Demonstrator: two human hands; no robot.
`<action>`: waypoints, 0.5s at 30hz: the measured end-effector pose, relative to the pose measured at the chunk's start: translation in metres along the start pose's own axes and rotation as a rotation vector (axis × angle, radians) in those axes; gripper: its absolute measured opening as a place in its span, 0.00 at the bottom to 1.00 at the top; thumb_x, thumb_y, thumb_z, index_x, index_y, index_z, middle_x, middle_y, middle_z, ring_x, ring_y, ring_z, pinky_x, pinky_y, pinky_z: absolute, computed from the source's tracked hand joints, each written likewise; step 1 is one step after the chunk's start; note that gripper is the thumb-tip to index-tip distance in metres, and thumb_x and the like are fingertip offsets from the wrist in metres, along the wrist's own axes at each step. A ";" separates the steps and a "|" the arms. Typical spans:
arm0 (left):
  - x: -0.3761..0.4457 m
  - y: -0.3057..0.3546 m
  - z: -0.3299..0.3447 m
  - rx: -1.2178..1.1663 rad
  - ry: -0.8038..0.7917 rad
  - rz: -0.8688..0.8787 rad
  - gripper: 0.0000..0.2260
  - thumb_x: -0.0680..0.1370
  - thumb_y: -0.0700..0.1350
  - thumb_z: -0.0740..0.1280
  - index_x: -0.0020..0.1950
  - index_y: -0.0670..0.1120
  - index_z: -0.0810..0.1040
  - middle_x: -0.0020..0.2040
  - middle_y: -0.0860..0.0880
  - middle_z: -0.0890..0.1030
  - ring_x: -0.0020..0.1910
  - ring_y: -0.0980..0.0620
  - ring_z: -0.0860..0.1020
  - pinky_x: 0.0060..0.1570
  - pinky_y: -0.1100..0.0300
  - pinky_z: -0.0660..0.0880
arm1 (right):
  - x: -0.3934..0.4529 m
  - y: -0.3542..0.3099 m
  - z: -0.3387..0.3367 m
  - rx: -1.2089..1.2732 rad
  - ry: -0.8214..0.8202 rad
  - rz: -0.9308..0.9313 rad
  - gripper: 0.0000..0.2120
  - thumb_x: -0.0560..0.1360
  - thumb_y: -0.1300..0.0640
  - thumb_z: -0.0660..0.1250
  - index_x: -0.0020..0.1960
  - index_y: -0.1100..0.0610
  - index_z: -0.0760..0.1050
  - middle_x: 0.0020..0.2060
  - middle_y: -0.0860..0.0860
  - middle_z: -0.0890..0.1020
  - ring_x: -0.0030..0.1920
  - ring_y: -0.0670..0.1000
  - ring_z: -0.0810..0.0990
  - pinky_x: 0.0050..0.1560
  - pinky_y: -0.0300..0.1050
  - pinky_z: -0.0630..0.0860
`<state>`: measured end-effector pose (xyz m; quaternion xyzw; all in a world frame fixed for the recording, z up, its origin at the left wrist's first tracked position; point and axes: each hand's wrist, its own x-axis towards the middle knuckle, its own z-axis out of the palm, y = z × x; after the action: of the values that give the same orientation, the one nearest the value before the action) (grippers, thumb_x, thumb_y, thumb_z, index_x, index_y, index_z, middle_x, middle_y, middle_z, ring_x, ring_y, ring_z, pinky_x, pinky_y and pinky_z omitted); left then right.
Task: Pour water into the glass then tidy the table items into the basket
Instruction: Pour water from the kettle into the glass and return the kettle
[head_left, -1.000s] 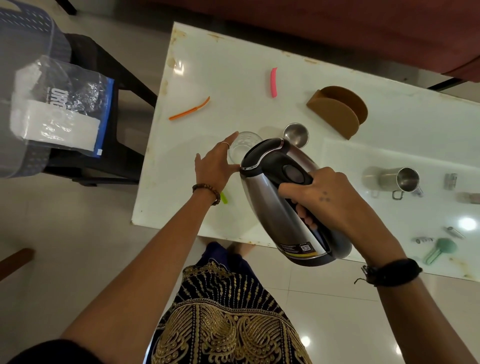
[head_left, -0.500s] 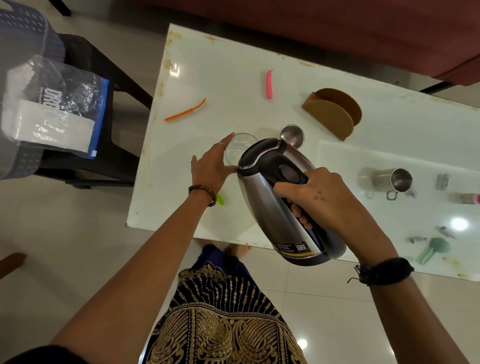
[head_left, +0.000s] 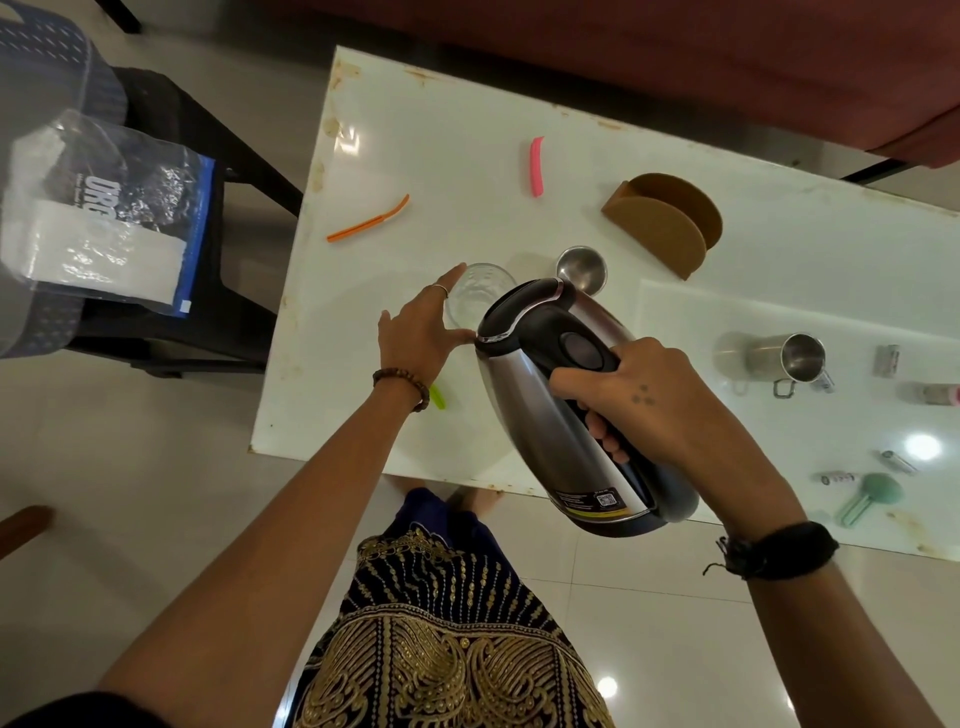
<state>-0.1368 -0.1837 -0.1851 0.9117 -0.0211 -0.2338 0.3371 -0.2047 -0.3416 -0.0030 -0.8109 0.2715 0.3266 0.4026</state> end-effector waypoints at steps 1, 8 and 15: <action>0.000 0.000 0.000 -0.001 -0.002 -0.003 0.33 0.70 0.53 0.71 0.72 0.57 0.60 0.66 0.50 0.75 0.64 0.46 0.73 0.64 0.38 0.64 | 0.000 0.000 0.000 -0.001 -0.002 0.001 0.12 0.63 0.51 0.66 0.30 0.59 0.73 0.17 0.50 0.75 0.17 0.46 0.70 0.23 0.38 0.71; -0.001 0.001 -0.001 -0.014 0.000 -0.008 0.35 0.69 0.54 0.72 0.72 0.57 0.60 0.64 0.50 0.76 0.63 0.47 0.74 0.63 0.38 0.65 | 0.000 0.000 -0.003 0.004 0.000 0.009 0.11 0.64 0.52 0.67 0.31 0.60 0.74 0.18 0.50 0.75 0.18 0.46 0.71 0.24 0.39 0.72; -0.002 0.002 -0.002 -0.013 0.016 -0.012 0.34 0.69 0.53 0.72 0.71 0.57 0.62 0.63 0.51 0.77 0.57 0.46 0.78 0.49 0.49 0.73 | 0.001 0.000 -0.005 -0.012 -0.026 0.015 0.13 0.62 0.50 0.66 0.33 0.61 0.74 0.18 0.50 0.75 0.18 0.46 0.71 0.25 0.39 0.73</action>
<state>-0.1373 -0.1839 -0.1821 0.9115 -0.0115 -0.2288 0.3417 -0.2030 -0.3459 -0.0017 -0.8068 0.2702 0.3418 0.3989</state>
